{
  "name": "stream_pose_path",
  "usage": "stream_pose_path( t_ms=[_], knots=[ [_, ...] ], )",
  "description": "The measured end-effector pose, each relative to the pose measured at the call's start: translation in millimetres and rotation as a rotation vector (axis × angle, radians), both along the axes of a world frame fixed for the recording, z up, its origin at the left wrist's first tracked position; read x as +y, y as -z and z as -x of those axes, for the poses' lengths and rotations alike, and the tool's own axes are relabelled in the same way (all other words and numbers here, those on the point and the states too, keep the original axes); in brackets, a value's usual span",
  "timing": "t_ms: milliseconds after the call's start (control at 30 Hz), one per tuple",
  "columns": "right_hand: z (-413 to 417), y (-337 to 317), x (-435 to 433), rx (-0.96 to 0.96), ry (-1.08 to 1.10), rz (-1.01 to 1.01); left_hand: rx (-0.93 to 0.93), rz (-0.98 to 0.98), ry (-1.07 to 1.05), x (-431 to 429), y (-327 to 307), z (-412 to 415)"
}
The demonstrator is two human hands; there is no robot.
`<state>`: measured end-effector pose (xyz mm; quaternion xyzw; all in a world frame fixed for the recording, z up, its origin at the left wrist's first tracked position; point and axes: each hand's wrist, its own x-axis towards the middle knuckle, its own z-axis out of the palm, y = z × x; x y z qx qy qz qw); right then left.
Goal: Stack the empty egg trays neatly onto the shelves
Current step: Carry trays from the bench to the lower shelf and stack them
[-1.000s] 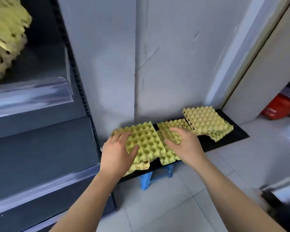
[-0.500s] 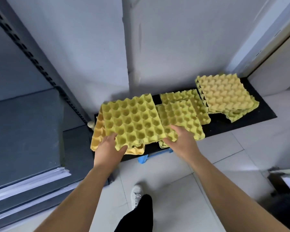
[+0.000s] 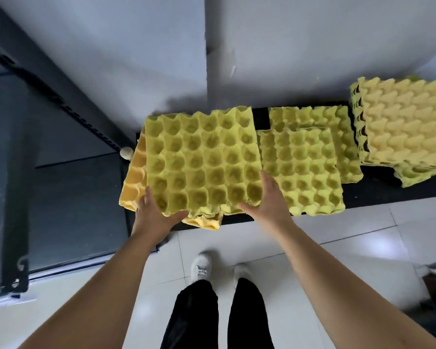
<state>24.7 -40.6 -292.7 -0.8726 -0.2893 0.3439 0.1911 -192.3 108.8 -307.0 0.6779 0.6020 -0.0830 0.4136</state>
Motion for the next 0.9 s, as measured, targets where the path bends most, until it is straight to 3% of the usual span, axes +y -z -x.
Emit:
stream_pose_path(
  t_ms=[233,400,633,900],
  knots=[
    [-8.4,23.9,2.0,0.082,0.039,-0.019,-0.034,-0.012,-0.153,-6.1,10.0,-11.2],
    [-14.2,3.4,3.5,0.075,0.053,-0.092,-0.142,-0.079,-0.207,-11.0,-8.1,-15.4],
    [-25.1,-68.9,-7.1,0.066,0.065,-0.145,-0.317,-0.160,-0.240,-23.2,-70.5,-21.9],
    [-24.7,-180.4,-40.2,-0.037,0.010,-0.319,-0.451,-0.386,-0.269,-67.7,-186.7,-15.7]
  ],
)
